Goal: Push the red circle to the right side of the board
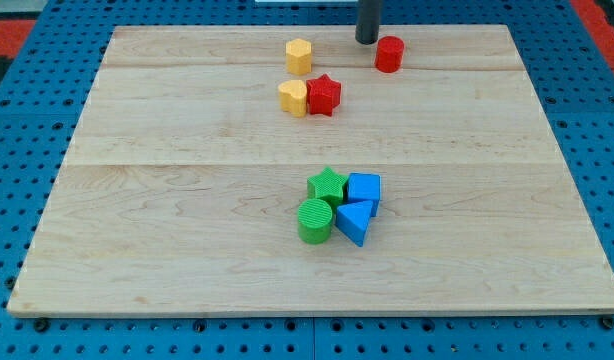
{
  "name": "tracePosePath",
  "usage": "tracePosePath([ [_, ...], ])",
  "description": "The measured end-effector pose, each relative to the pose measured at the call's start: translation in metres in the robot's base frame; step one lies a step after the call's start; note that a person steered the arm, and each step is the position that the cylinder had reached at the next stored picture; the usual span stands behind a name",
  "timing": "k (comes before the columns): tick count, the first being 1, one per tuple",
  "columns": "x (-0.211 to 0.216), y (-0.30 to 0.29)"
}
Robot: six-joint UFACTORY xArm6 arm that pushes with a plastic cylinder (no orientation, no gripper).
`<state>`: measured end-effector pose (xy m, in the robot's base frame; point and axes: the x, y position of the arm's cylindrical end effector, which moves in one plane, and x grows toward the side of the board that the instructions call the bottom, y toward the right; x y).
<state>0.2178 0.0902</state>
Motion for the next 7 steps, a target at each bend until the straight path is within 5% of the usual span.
tracePosePath([
  [2,0.072,0.036],
  [4,0.037,-0.012],
  [5,0.069,-0.014],
  [7,0.115,0.061],
])
